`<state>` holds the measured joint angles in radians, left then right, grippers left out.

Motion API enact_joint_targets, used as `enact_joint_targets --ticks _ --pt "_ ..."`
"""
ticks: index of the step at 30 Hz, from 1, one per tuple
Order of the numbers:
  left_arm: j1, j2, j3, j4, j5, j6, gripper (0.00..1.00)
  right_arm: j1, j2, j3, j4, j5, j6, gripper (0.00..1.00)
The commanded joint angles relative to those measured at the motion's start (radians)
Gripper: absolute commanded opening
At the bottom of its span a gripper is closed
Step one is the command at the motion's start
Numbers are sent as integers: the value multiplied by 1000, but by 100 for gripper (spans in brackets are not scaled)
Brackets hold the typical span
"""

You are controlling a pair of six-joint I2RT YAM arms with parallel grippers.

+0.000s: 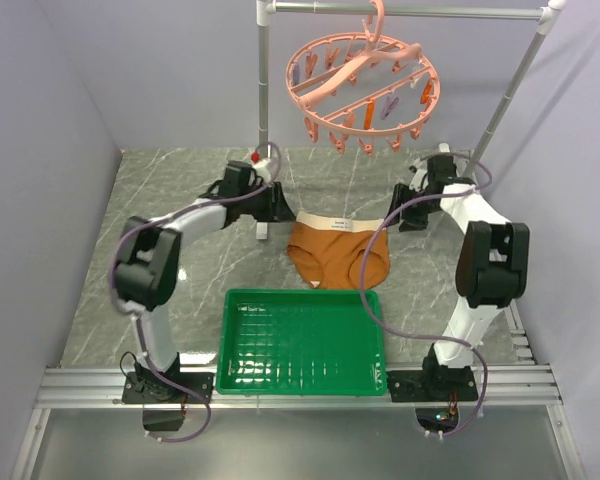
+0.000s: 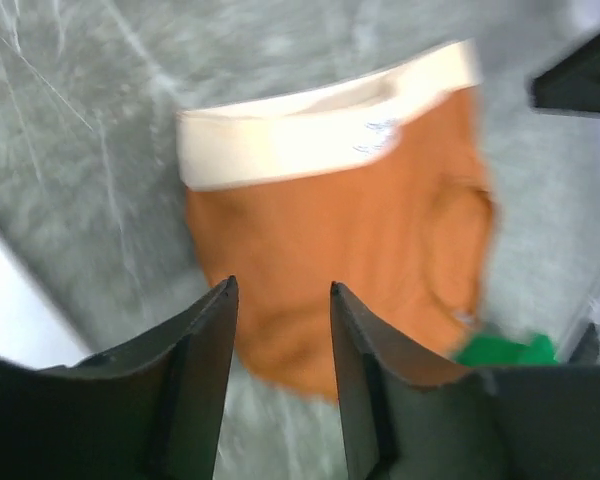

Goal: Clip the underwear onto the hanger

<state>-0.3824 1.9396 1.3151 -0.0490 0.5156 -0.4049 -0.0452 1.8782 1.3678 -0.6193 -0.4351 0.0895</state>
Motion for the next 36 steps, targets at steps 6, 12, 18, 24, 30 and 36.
enact_joint_targets --ticks 6,12,18,24,30,36 --pt "63 -465 -206 164 153 162 56 -45 -316 -73 -5 -79 -45 62" --pt "65 -590 -166 123 158 268 56 -108 -508 -111 -49 -207 -125 62" --pt "65 -656 -149 166 320 383 64 -125 -638 -66 -128 -330 -217 68" --pt "65 -630 -73 156 454 353 84 -125 -735 7 -157 -369 -247 72" --pt "53 -645 -93 259 449 313 84 -124 -800 42 -148 -451 -260 74" --pt "1 -616 -97 304 405 327 82 -122 -853 14 -24 -453 -191 78"
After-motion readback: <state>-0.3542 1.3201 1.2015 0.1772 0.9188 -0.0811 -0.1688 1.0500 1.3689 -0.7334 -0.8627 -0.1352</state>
